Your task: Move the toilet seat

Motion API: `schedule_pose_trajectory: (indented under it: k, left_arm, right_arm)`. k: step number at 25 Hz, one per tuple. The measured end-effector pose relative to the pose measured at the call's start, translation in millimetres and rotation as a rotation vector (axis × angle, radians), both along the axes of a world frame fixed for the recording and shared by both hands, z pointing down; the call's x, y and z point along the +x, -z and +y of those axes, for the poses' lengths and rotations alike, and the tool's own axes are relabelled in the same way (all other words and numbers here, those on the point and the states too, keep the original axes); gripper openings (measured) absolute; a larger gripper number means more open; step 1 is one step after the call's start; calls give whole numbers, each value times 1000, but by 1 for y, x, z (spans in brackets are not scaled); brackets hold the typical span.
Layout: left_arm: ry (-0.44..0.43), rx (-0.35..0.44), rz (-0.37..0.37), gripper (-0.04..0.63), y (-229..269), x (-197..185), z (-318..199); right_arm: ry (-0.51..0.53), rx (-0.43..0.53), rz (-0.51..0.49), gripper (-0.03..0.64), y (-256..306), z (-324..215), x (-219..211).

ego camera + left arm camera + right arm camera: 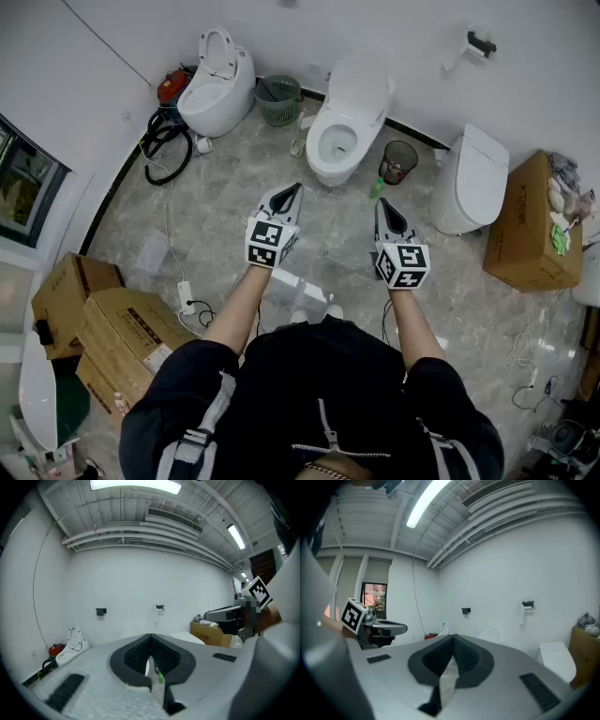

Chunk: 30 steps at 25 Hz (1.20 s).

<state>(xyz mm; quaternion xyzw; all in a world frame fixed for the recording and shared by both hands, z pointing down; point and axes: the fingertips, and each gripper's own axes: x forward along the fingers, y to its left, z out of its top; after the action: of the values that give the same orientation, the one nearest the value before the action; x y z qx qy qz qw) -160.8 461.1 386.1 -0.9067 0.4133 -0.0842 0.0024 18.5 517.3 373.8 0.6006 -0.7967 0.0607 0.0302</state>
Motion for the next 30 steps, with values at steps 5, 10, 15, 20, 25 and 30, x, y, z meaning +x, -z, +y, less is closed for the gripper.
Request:
schedule_pose_trajectory:
  k: [5,10,15,20,25,30]
  left_arm:
    - [-28,-14,41,2,-6,-14,12]
    - [-35,-13,28,2,-13,-27,14]
    - [-46,-18,8,2,-19,-28,10]
    - [-51,-38,3,2,-29,-29,-18]
    - [-43,-41,7,2,-33,-12,-70]
    - [-34,-47,7,2,-34,7,-133]
  right_arm:
    - [4,8,-6,3,-7,9,-12]
    - [-51,-7,-36,3,-15,14,-14]
    - [-80,-23,-16,3,-23,11,-17]
    - [-80,-21,-24,14,-29,-12,-20]
    - [-50,-15,-12,14,-37,-62,-8]
    - [-32,-17,-7,14,-37,-128,7]
